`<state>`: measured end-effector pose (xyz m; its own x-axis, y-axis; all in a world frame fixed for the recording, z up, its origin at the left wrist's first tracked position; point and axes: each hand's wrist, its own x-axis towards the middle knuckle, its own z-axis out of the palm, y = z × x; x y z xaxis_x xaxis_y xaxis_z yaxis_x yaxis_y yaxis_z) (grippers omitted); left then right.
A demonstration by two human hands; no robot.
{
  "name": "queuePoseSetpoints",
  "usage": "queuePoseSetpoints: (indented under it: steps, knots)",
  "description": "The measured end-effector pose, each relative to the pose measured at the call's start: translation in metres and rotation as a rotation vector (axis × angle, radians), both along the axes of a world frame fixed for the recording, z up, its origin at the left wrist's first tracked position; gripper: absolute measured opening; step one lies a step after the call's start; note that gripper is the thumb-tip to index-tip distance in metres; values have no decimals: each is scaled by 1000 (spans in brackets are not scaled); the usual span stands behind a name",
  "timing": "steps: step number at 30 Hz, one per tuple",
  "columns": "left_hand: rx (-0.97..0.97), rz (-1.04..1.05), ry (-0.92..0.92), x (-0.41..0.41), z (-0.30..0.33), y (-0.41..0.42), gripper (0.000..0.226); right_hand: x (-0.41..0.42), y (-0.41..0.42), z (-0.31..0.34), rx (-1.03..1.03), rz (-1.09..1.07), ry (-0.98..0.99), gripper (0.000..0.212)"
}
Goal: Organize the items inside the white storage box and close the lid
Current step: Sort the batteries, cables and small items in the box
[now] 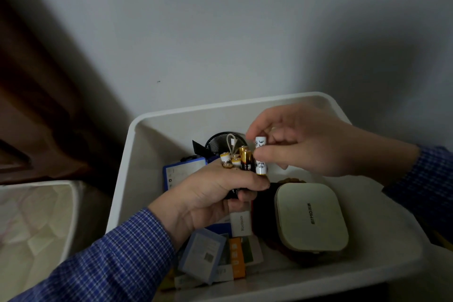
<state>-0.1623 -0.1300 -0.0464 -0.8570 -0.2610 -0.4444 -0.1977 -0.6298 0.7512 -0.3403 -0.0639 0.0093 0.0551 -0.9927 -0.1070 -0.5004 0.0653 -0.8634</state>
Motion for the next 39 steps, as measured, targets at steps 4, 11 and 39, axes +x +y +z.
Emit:
queuePoseSetpoints:
  steps: [4,11,39]
  knots:
    - [-22,-37,33,0,2,1,16,2,0,-8,6,-53,-160,27]
    - [76,101,-30,1,2,-4,26,-15,-4,-13,135,-359,-696,74]
    - [-187,-57,-91,-8,-1,11,24,-11,2,-32,230,58,-232,45]
